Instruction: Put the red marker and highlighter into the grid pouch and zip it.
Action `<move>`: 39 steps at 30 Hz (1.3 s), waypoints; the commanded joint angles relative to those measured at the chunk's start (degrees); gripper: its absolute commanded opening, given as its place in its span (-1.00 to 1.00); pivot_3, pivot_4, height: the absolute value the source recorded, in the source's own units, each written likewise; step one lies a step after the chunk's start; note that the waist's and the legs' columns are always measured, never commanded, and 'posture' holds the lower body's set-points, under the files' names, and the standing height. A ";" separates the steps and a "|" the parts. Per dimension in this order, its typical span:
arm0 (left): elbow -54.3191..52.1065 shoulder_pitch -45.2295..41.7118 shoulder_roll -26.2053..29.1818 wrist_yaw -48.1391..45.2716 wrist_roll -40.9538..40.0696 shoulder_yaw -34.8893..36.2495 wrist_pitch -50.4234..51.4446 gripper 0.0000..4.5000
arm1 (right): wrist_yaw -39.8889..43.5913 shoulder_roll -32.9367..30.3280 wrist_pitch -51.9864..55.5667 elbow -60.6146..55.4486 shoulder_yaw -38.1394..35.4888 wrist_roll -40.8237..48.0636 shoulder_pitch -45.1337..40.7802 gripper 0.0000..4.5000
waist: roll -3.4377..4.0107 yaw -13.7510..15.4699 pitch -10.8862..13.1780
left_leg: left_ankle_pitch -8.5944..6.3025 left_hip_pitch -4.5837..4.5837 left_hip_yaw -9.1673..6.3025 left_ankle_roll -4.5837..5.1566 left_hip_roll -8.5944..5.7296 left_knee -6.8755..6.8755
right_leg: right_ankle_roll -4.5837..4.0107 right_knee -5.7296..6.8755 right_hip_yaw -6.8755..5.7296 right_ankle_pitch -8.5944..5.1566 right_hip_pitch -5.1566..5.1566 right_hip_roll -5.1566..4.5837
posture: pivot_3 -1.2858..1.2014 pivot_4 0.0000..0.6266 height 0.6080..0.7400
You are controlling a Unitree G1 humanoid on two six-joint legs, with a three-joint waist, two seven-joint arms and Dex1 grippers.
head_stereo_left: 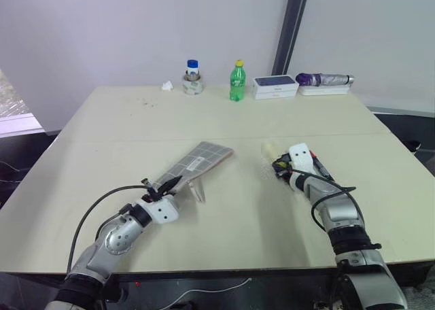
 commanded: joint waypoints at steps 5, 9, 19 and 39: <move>-0.29 -1.46 -0.84 -2.10 -5.64 1.65 0.91 -1.00 | 18.10 -3.95 -7.98 -17.28 1.94 7.17 2.42 -0.59 | 0.01 -0.08 0.00 | 0.00 -0.11 0.00 0.01 0.00 -0.01 | 0.00 0.00 0.00 0.00 -0.12 0.03 | 0.03 -0.52 1.00; 0.63 -2.19 -1.31 -2.97 -7.25 1.72 0.98 -1.00 | 24.74 -7.55 -5.09 -22.73 4.01 9.13 6.23 -0.59 | -0.02 0.05 -0.01 | -0.02 -0.12 -0.02 0.04 0.00 0.03 | 0.01 -0.02 -0.03 0.00 -0.08 0.02 | 0.03 -0.52 1.00; 0.18 -2.16 -1.97 -2.61 -6.87 1.59 1.52 -1.00 | 25.42 -8.61 -4.97 -26.41 5.58 7.83 9.46 -0.59 | -0.02 -0.09 -0.01 | -0.01 -0.10 -0.04 0.02 0.00 0.09 | 0.05 0.00 -0.03 0.03 -0.05 0.03 | 0.03 -0.52 1.00; -3.65 -1.18 -3.11 -3.86 -4.08 -0.42 3.13 -1.00 | 25.89 -5.02 -7.09 -25.07 10.41 5.59 8.15 -0.59 | -0.02 0.02 -0.01 | 0.11 -0.11 -0.04 -0.18 -0.02 0.11 | 0.05 0.00 -0.03 0.04 -0.05 0.03 | 0.03 -0.52 1.00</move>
